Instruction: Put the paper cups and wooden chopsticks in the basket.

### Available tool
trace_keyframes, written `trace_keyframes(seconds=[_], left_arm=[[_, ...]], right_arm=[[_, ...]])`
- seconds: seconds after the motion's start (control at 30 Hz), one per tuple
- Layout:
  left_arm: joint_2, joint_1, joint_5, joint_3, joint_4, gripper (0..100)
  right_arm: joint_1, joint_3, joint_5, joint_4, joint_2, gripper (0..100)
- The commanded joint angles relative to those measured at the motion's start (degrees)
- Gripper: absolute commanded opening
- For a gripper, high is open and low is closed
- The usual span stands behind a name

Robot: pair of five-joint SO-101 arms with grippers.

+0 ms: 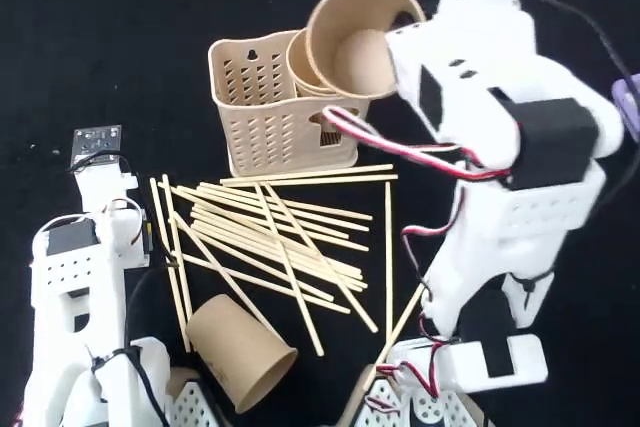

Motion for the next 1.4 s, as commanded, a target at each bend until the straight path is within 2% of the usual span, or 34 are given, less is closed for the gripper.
trace_keyframes(seconds=[0.0,0.5,0.93,1.37], left_arm=[[-1.5,0.0,0.7,-3.2,-0.6,8],[-1.5,0.0,0.7,-3.4,-0.3,8],[-1.5,-0.3,0.7,-3.4,-0.3,8],[-1.5,0.0,0.7,-3.2,-0.5,8]], right_arm=[[-3.9,-2.4,-4.0,-4.7,-0.7,1.1],[-2.3,-2.9,-5.8,-7.8,17.7,1.1],[-2.5,-7.6,-5.8,-12.4,18.4,1.1],[-2.5,-11.1,-7.4,-10.0,19.3,1.1]])
